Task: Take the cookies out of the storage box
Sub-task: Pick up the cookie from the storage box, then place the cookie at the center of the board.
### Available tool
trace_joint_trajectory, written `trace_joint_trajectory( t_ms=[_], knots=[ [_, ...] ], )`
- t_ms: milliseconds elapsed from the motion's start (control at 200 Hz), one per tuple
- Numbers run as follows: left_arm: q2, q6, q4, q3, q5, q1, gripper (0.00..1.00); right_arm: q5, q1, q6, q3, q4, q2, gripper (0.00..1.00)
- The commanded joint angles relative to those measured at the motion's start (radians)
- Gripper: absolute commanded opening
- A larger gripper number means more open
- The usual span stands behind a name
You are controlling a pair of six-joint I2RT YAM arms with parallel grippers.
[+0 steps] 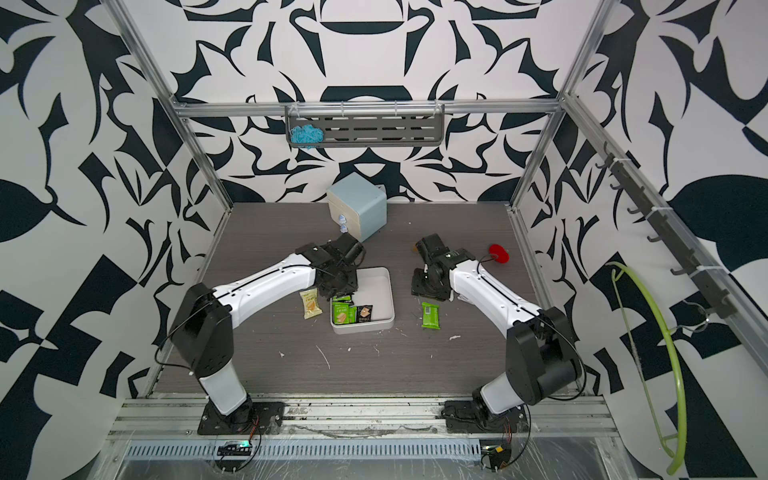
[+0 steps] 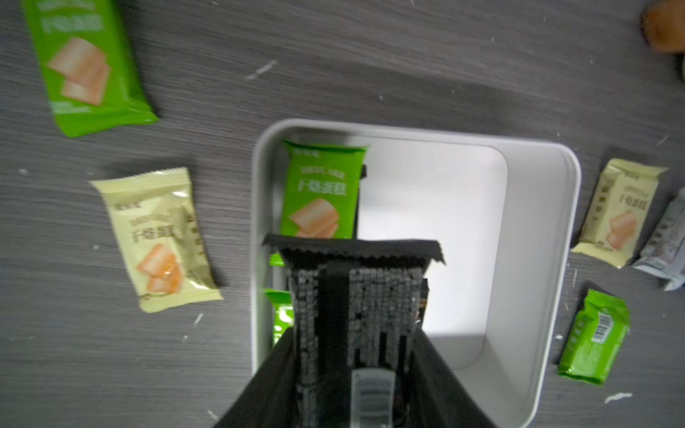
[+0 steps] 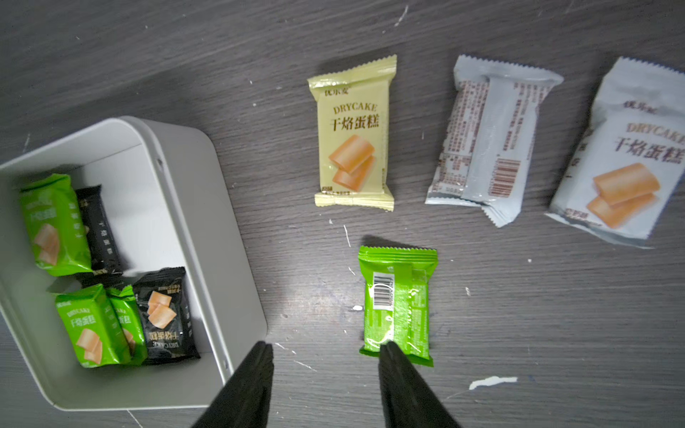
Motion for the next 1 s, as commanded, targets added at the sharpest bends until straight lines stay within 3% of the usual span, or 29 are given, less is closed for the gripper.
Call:
trace_joint_trajectory(
  t_ms=[0, 255, 480, 995],
  knots=[
    [-0.062, 0.04, -0.025, -0.073, -0.01, 0.063, 0.48, 0.0, 0.026, 0.045, 0.059, 0.029, 0.016, 0.52],
    [-0.204, 0.056, 0.047, -0.294, 0.017, 0.217, 0.48, -0.002, 0.055, 0.113, 0.1, 0.079, 0.084, 0.51],
    [-0.226, 0.066, 0.115, -0.432, 0.044, 0.29, 0.48, 0.001, 0.055, 0.116, 0.149, 0.047, 0.134, 0.51],
    [-0.157, 0.131, 0.209, -0.515, 0.061, 0.363, 0.49, 0.029, 0.056, 0.113, 0.157, 0.004, 0.119, 0.51]
  ],
)
